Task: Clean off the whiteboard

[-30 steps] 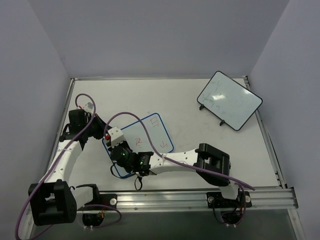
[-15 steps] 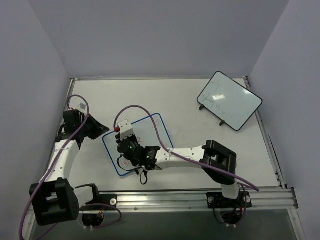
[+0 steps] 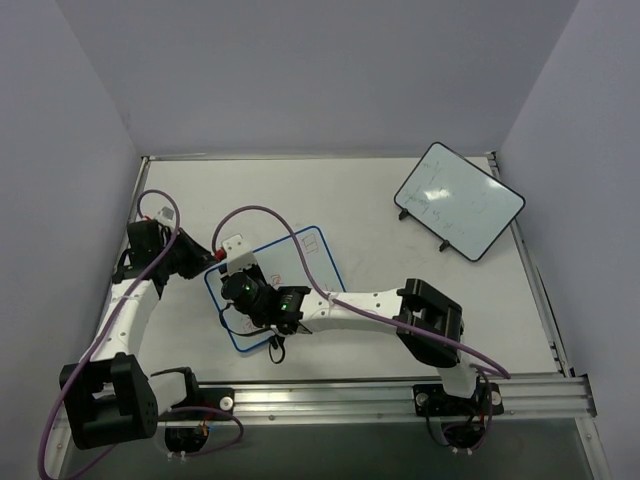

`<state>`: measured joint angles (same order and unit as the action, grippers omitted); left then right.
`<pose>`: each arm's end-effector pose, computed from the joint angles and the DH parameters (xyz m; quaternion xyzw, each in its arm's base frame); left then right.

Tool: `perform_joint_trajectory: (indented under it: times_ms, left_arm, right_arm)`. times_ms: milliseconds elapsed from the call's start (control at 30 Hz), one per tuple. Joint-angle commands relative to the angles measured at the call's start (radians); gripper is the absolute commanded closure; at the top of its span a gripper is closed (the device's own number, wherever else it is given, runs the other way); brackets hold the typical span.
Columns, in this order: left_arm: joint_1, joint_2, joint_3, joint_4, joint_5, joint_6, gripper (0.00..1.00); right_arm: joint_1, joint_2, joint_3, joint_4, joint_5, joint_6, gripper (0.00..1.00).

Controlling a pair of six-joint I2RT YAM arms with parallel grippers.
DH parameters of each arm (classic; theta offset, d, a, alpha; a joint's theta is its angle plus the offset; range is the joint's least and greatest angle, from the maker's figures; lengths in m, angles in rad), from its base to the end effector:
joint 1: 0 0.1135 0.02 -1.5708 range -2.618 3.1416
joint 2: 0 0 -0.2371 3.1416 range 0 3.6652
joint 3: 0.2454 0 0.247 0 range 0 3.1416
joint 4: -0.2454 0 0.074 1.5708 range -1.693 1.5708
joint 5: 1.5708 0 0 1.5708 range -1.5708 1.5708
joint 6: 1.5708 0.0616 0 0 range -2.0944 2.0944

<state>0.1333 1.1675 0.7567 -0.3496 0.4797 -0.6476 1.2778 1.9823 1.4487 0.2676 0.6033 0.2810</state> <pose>0.2652 0.0069 0.2022 -0.2532 0.8612 -0.3085 0.3148 0.1698 0.4418 0.2278 -0.2043 0.7527 0.2395 0.5783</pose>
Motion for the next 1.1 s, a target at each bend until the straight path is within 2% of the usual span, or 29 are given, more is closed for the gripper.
perform_joint_trajectory:
  times_ms: [0, 300, 533, 1067]
  left_arm:
    - [0.005, 0.000, -0.014, 0.050, 0.080, -0.004, 0.98]
    - [0.005, 0.004, -0.023, 0.074, 0.163, -0.012, 0.98]
    - [0.006, -0.006, -0.014, 0.067, 0.172, -0.015, 0.98]
    - [0.005, -0.019, -0.020, 0.064, 0.178, -0.017, 0.98]
  right_arm:
    - [0.009, 0.038, 0.059, -0.051, -0.040, -0.006, 1.00]
    - [0.038, 0.095, 0.147, -0.103, -0.080, -0.008, 1.00]
    - [0.043, 0.110, 0.167, -0.139, -0.077, 0.001, 1.00]
    - [-0.072, 0.007, 0.113, -0.356, 0.016, 0.184, 1.00]
